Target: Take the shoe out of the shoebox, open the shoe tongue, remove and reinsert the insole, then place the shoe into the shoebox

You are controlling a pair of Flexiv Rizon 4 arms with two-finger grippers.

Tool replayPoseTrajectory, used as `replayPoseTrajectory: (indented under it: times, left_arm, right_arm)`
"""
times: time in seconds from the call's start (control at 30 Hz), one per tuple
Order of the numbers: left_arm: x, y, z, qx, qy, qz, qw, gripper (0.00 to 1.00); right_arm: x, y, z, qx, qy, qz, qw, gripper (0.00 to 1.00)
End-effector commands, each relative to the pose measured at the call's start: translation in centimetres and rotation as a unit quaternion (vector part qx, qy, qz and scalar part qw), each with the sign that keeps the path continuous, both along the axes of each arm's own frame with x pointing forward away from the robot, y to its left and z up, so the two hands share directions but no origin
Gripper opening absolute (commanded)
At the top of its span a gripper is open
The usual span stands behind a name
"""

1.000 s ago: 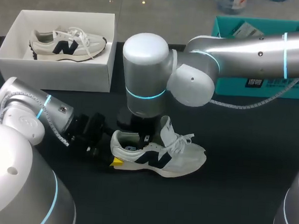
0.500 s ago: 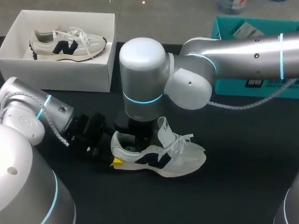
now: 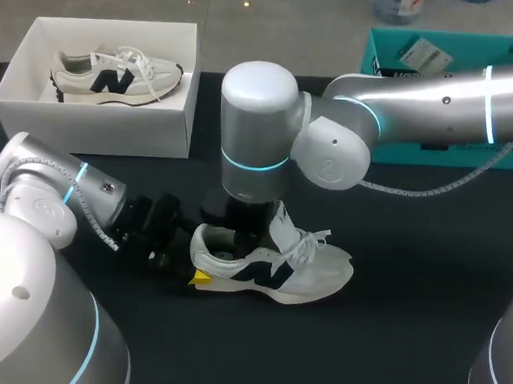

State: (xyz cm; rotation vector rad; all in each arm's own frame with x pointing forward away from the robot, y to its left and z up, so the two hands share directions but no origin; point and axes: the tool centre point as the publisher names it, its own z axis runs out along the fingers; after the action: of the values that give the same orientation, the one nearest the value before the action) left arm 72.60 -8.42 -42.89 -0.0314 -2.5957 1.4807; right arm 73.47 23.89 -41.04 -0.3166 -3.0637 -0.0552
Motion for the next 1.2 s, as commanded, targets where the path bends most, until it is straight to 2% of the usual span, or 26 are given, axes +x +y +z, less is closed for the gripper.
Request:
replayPoseTrajectory:
  times: [0.03, 0.1, 0.3, 0.5, 0.77, 1.2]
  left_arm:
    - [0.0, -0.1, -0.2, 0.001, 0.000, -0.001, 1.000, 0.00]
    - [0.0, -0.1, -0.2, 0.001, 0.000, -0.001, 1.000, 0.00]
    - [0.0, -0.1, -0.2, 0.001, 0.000, -0.001, 1.000, 0.00]
    - [0.0, -0.1, -0.2, 0.001, 0.000, -0.001, 1.000, 0.00]
    - [0.0, -0.1, -0.2, 0.001, 0.000, -0.001, 1.000, 0.00]
    - [0.0, -0.1, -0.2, 0.001, 0.000, -0.001, 1.000, 0.00]
  right_arm:
    - [0.5, -0.3, -4.0, 0.020, 0.033, -0.003, 0.999, 0.31]
    - [0.5, -0.3, -4.6, 0.022, 0.044, -0.006, 0.999, 0.25]
    - [0.3, 0.1, -5.4, 0.024, 0.064, -0.008, 0.998, 0.00]
    - [-0.2, 0.2, -5.3, 0.025, 0.085, -0.012, 0.996, 0.00]
    - [-0.8, 0.6, -3.3, 0.020, 0.114, -0.009, 0.993, 0.00]
    - [-1.0, 0.6, 0.7, 0.004, 0.079, -0.001, 0.997, 0.00]
